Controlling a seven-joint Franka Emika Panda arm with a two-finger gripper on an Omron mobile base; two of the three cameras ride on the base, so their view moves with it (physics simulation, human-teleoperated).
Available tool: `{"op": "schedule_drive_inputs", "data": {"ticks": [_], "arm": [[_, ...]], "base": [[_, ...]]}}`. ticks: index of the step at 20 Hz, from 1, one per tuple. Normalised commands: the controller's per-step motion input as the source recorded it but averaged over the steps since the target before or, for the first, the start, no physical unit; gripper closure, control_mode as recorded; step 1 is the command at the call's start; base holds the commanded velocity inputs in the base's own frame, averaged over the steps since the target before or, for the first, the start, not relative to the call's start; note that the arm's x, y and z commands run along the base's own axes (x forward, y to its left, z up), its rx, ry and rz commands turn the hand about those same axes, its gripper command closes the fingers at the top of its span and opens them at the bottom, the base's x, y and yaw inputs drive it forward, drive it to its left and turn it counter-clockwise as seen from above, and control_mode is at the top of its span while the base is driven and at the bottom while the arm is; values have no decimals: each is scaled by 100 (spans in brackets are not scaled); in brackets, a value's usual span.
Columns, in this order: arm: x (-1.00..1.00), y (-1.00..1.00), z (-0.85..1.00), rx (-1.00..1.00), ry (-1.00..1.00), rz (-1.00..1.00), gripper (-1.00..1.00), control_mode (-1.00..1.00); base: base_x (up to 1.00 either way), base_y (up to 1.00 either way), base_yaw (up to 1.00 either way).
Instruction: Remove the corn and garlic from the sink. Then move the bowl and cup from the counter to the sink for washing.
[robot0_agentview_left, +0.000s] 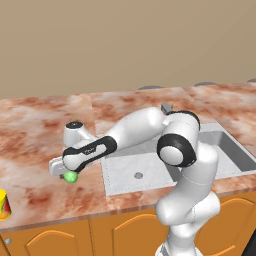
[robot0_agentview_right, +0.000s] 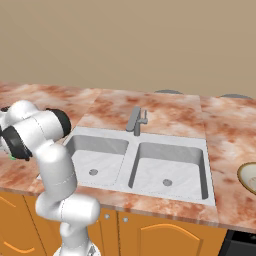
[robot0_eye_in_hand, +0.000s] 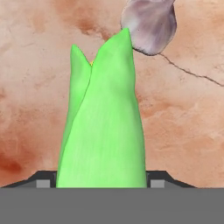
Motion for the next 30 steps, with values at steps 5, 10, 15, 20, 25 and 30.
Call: {"op": "schedule_drive_inputs", "data": {"ticks": [5, 10, 15, 20, 25, 30], "arm": [[8, 7, -16, 0, 0, 0, 100, -100], [0, 9, -21, 0, 0, 0, 100, -100], [2, 7, -19, 0, 0, -1, 100, -100], [3, 4, -18, 0, 0, -1, 100, -100], [0, 2, -17, 0, 0, 0, 100, -100], [1, 0, -16, 0, 0, 0, -100, -100]], "base": [[0, 0, 0], [0, 0, 0], [0, 0, 0], [0, 0, 0], [0, 0, 0], [0, 0, 0]]}}
